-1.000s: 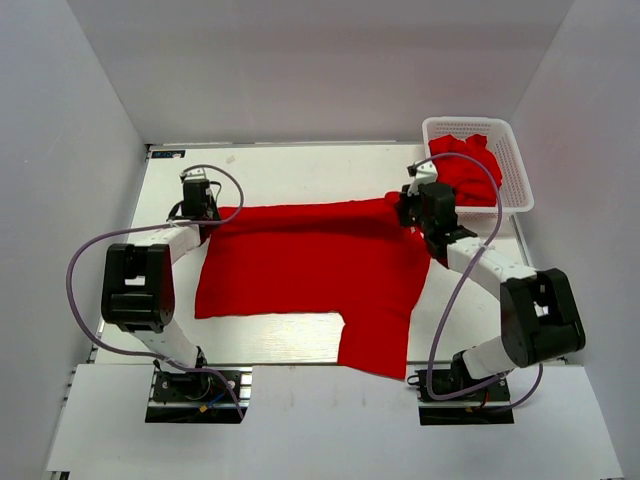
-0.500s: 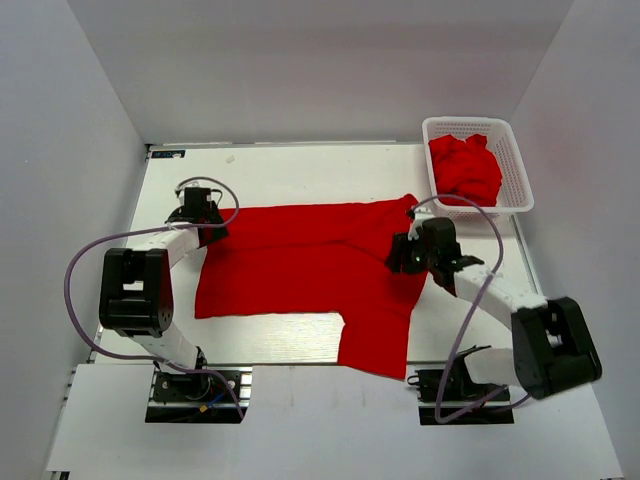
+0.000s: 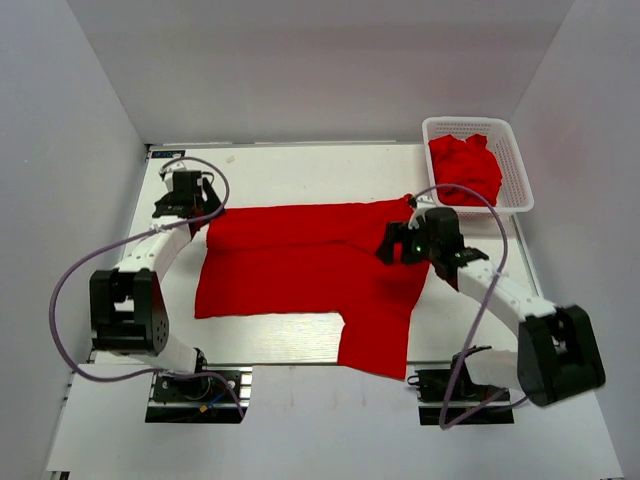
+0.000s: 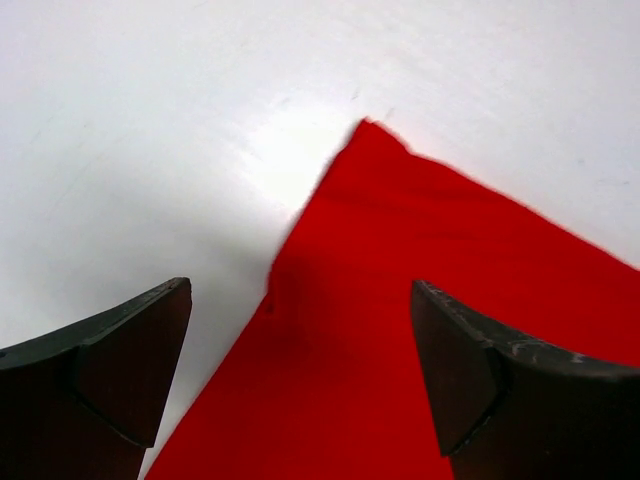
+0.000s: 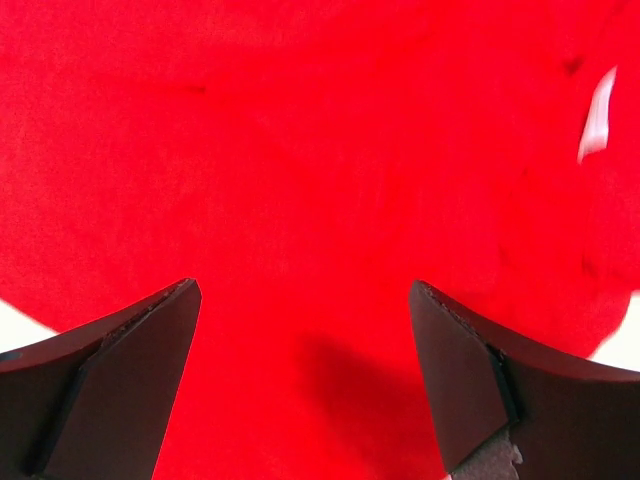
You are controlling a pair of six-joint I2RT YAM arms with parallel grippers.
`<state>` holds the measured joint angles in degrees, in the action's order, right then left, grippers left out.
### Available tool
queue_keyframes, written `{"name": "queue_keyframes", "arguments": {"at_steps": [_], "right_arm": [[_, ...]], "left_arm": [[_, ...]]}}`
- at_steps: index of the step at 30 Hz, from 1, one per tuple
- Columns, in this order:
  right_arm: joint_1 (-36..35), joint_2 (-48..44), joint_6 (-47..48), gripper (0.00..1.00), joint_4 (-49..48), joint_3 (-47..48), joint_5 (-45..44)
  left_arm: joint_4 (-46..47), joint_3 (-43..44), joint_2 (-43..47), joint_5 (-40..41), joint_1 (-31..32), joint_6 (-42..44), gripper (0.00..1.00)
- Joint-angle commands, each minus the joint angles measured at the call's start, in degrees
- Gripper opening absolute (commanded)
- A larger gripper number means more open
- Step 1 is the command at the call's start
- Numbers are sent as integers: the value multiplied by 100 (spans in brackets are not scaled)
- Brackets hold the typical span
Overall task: Fold and stack the t-shirts
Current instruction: Fold the flattened tshirt in 1/3 of the way
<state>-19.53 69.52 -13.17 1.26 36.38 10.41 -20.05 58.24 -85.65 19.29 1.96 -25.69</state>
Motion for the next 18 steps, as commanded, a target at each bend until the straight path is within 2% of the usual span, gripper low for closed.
{"name": "queue_keyframes", "arguments": {"at_steps": [1, 5, 8, 15, 18], "right_arm": [[2, 666, -11, 90, -757, 570, -127], [1, 1589, 174, 90, -803, 967, -355], [10, 1942, 201, 90, -723, 1152, -444], [-16, 2207, 332, 90, -653, 1082, -199], [-16, 2006, 377, 90, -697, 880, 460]], "left_arm": [[186, 442, -416, -460, 77, 179, 100], [484, 688, -944, -1154, 77, 362, 100], [625, 741, -1235, -1489, 77, 363, 100], [678, 742, -1420, -1551, 77, 363, 100], [625, 689, -1420, -1437, 77, 363, 100]]}}
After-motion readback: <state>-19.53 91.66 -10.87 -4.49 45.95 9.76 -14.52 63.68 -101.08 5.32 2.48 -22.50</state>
